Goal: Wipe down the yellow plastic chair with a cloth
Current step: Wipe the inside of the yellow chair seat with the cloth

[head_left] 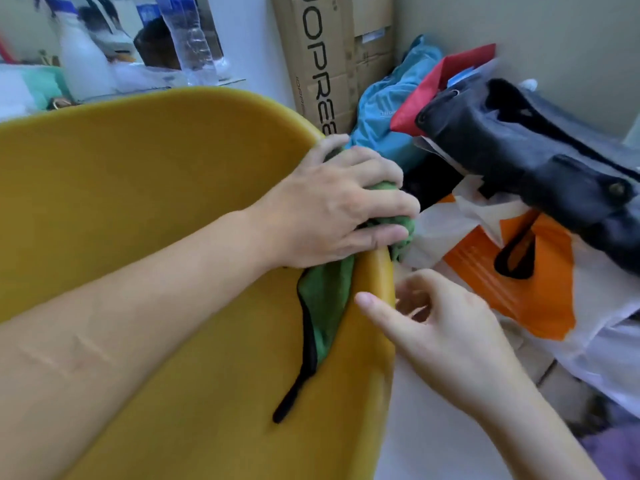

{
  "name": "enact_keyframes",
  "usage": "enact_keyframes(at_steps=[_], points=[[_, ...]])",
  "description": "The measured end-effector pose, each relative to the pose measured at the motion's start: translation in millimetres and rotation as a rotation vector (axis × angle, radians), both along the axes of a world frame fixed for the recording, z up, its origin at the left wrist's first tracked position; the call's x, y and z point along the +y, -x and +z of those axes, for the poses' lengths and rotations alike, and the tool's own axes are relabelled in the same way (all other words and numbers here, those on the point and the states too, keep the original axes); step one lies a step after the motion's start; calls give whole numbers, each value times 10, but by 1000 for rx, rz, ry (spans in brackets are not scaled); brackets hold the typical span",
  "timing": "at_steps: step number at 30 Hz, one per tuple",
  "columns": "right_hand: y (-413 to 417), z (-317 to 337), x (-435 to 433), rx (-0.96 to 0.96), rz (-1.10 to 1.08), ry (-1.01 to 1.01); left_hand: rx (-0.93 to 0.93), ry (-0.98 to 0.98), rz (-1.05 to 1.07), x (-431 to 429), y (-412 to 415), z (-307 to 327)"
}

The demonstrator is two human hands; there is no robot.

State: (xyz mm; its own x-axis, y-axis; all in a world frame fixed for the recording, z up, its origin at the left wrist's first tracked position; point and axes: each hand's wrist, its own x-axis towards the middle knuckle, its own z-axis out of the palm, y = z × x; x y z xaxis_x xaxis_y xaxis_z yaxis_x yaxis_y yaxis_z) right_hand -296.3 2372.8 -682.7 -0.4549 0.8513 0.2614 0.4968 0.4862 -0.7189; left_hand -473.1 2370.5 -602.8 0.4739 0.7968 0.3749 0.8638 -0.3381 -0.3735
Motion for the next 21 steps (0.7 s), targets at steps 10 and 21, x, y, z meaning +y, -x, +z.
enact_keyframes(at_steps=[10, 21], points=[[275, 19, 93, 140, 28, -67, -230, -164, 48, 361, 403, 332], [856, 672, 663, -38, 135, -280, -376, -249, 109, 397, 556, 311]])
